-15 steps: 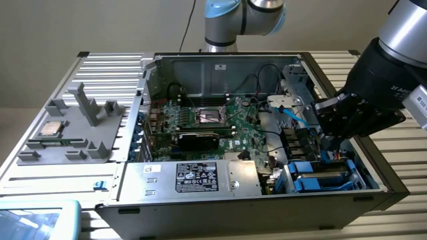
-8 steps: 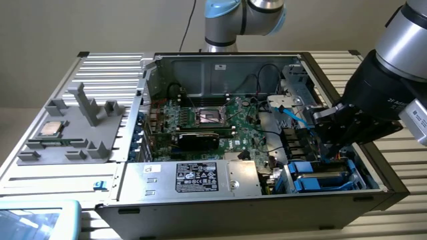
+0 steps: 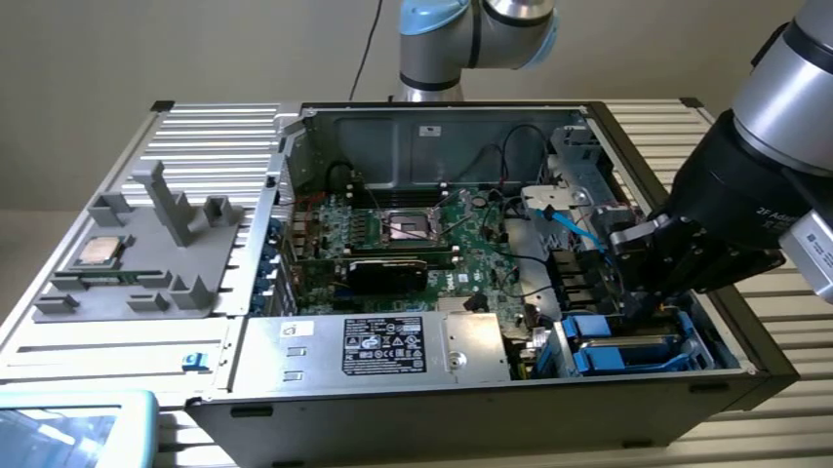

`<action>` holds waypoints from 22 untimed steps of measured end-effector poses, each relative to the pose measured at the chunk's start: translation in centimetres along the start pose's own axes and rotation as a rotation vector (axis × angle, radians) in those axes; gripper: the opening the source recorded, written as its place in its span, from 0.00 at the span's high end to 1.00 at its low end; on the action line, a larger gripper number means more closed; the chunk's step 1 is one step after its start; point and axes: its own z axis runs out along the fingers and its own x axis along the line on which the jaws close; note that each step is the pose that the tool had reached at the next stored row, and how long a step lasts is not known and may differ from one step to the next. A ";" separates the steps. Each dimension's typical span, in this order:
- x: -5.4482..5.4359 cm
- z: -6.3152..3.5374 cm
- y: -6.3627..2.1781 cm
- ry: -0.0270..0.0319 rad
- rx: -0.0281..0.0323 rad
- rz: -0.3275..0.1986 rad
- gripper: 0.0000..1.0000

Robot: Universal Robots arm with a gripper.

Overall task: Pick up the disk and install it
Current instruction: 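Insert the second disk wire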

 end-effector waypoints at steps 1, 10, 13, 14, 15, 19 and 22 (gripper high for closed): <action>0.0 0.07 0.00 -0.0001 0.0004 -0.002 0.89; 0.0 0.47 0.03 -0.0010 0.0092 -0.013 0.89; 0.1 0.11 0.01 -0.0011 0.0089 -0.013 0.89; 0.2 0.04 0.00 -0.0011 0.0086 -0.013 0.89; 0.4 0.02 -0.01 -0.0011 0.0084 -0.013 0.89; 1.2 -0.04 -0.06 -0.0011 0.0083 -0.013 0.89; 1.3 -0.01 -0.06 -0.0011 0.0085 -0.013 0.89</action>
